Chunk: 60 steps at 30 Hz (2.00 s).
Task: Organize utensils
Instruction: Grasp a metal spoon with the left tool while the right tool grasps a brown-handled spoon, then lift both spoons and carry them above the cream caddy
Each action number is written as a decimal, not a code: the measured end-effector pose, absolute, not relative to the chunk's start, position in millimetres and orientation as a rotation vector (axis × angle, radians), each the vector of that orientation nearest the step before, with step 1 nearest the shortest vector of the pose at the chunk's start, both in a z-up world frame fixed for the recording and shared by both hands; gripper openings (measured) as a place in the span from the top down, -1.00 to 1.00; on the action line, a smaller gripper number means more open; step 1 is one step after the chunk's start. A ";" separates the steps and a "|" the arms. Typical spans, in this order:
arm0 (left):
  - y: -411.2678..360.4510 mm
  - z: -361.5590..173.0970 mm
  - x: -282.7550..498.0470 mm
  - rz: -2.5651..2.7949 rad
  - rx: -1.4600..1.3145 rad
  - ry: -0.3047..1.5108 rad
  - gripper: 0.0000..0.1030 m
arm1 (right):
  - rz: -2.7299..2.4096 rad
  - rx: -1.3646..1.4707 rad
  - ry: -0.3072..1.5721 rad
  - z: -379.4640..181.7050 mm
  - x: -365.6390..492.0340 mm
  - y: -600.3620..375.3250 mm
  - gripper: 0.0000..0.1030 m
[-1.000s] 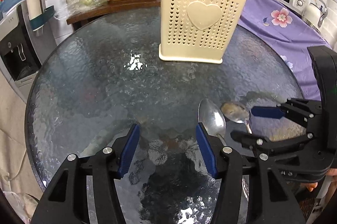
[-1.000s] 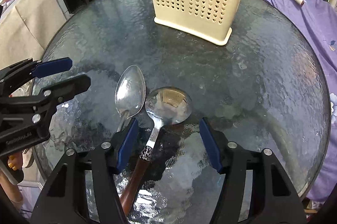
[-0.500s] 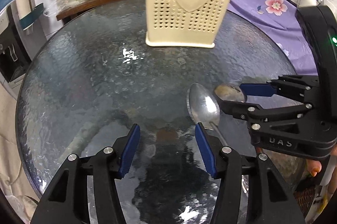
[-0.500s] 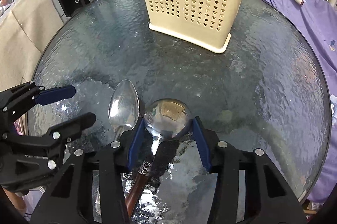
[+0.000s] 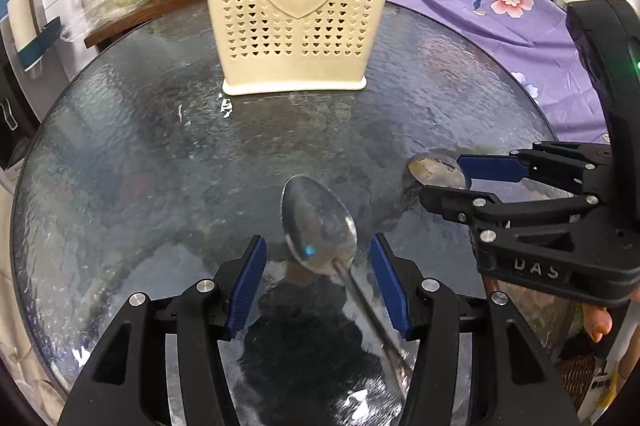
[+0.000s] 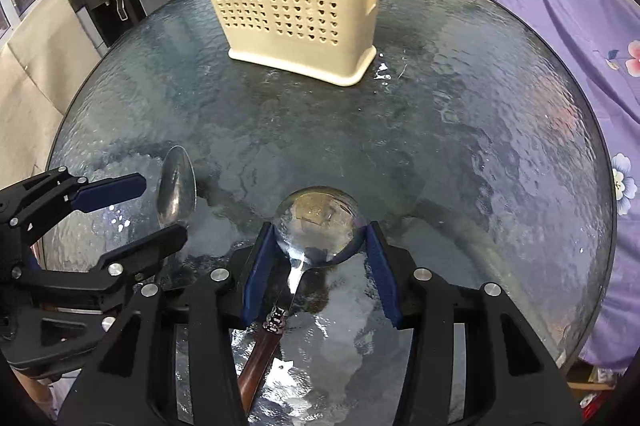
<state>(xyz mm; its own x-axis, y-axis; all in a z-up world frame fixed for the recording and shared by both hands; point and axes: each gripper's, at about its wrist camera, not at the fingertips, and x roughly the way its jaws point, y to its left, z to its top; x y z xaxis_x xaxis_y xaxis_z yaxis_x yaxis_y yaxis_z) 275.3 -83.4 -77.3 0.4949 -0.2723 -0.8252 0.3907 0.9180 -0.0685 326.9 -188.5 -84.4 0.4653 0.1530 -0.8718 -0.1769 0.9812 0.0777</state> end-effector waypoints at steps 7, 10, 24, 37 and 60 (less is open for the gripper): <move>-95.6 -79.4 278.0 -0.354 0.179 0.970 -0.02 | 0.201 -0.015 1.066 -86.3 331.1 -199.8 0.09; -99.8 -81.2 280.5 -0.317 0.190 0.970 0.07 | 0.196 -0.016 1.063 -86.3 330.2 -201.0 0.09; -110.3 -79.5 285.8 -0.297 0.155 0.977 0.28 | 0.194 -0.031 1.061 -87.3 334.1 -206.7 0.09; -90.9 -51.1 275.5 -0.369 0.099 0.879 0.28 | 0.239 0.027 0.930 -59.0 326.6 -223.9 0.09; -67.5 -4.4 258.5 -0.397 0.063 0.733 0.29 | 0.273 -0.023 0.766 -15.8 299.2 -212.4 0.10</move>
